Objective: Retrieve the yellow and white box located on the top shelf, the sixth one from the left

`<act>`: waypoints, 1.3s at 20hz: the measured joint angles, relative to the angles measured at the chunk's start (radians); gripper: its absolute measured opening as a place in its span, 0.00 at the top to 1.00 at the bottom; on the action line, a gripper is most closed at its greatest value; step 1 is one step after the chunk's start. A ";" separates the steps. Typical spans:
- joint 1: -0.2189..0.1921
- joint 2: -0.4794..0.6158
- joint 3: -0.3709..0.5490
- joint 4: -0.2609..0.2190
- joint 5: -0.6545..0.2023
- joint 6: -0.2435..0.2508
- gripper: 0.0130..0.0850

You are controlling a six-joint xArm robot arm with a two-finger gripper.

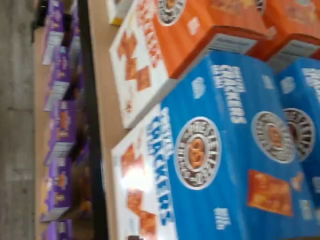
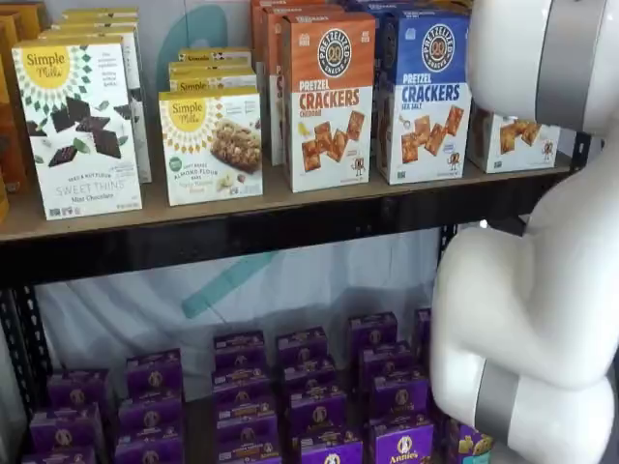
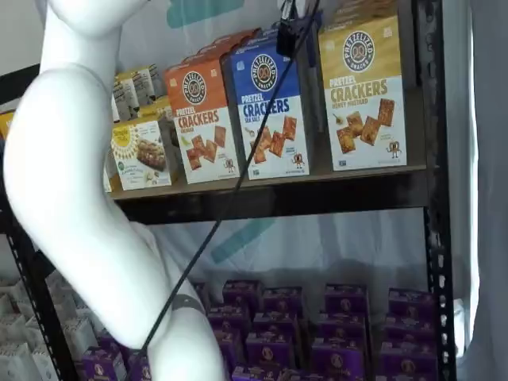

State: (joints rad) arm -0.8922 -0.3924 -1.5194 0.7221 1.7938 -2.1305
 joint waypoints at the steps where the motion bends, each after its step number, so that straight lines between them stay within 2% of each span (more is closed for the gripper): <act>1: 0.004 0.002 0.000 0.002 -0.016 0.000 0.00; 4: 0.019 0.013 -0.004 -0.003 -0.064 -0.006 0.00; 15: 0.075 0.102 -0.051 -0.094 -0.173 -0.054 0.00; 26: 0.109 0.196 -0.139 -0.186 -0.173 -0.067 0.00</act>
State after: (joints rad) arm -0.7835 -0.1962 -1.6586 0.5359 1.6211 -2.1970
